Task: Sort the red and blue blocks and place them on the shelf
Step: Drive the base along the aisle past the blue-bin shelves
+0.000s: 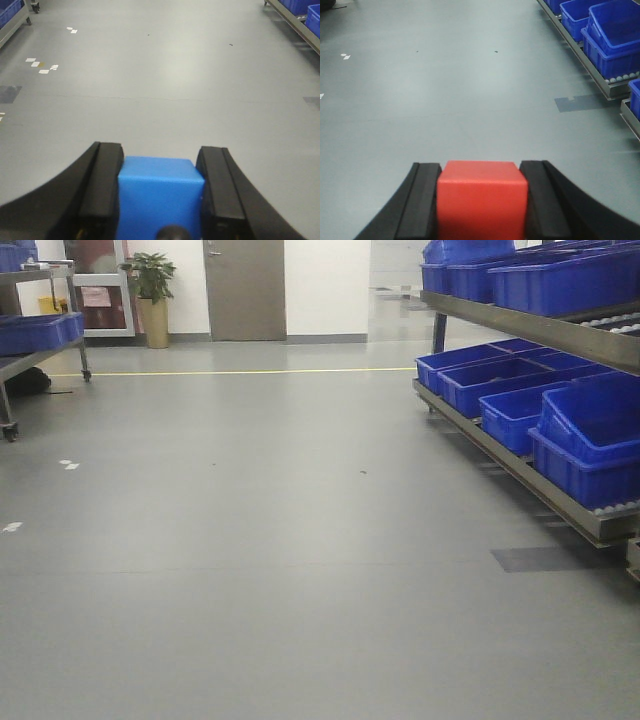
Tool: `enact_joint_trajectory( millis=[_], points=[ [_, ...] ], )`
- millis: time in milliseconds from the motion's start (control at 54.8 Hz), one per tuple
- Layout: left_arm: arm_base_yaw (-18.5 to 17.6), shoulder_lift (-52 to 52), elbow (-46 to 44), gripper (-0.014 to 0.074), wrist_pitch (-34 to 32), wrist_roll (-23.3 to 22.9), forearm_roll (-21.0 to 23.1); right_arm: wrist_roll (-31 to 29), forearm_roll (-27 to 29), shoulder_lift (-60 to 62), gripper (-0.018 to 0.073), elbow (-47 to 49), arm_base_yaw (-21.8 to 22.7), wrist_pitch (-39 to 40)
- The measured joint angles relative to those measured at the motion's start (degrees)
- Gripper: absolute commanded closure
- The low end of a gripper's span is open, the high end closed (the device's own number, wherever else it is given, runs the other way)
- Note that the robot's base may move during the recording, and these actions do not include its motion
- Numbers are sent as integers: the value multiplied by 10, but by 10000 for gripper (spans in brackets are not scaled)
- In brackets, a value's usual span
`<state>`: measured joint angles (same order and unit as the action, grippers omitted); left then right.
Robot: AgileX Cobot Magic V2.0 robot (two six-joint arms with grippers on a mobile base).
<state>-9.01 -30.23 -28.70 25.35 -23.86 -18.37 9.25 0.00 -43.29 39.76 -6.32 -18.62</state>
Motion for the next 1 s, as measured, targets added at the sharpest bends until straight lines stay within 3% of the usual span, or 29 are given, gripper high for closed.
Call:
enact_joint_trajectory(
  millis=[1004],
  points=[
    [0,0,0,517,0,0,0,0,0,0,501,0,0,1]
  ],
)
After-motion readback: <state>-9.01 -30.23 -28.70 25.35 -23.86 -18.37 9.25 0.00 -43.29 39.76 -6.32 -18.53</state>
